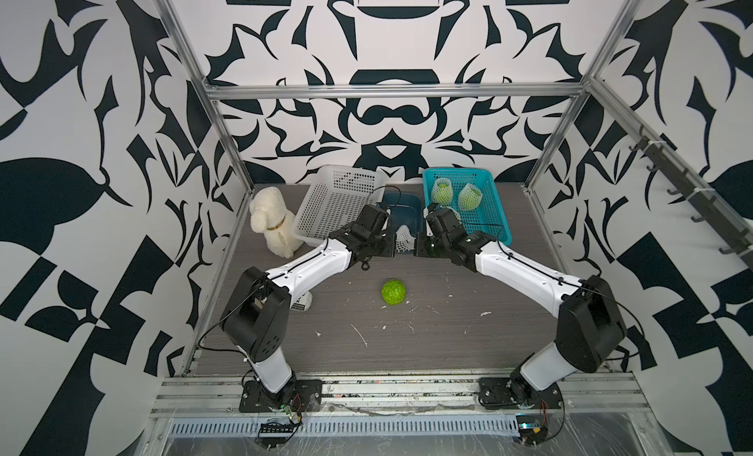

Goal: Sleeve custard apples in foam nets
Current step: Open the foam net.

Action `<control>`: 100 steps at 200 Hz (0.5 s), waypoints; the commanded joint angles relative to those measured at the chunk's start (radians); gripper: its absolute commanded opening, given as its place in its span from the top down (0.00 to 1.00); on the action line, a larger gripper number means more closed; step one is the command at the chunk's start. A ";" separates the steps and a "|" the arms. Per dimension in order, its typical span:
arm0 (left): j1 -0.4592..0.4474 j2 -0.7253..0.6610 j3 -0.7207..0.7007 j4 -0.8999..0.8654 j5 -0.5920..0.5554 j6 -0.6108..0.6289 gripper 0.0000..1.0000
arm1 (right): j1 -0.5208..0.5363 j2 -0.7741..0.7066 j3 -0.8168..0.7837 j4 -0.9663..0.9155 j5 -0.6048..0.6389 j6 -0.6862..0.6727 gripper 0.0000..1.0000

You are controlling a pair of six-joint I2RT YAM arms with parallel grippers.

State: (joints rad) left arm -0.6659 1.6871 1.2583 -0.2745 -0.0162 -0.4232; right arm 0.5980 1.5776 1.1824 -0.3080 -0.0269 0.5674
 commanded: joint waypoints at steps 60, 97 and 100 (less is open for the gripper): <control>0.015 -0.023 0.028 -0.069 0.023 0.101 1.00 | -0.053 -0.037 0.138 -0.124 -0.200 -0.136 0.41; 0.016 -0.033 0.027 -0.079 0.049 0.151 1.00 | -0.149 -0.102 0.120 -0.132 -0.263 -0.143 0.19; 0.016 -0.036 0.026 -0.078 0.055 0.155 1.00 | -0.157 -0.106 0.117 -0.130 -0.267 -0.144 0.19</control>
State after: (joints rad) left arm -0.6544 1.6829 1.2617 -0.3202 0.0040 -0.3233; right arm 0.4934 1.5517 1.2835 -0.4191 -0.2401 0.4458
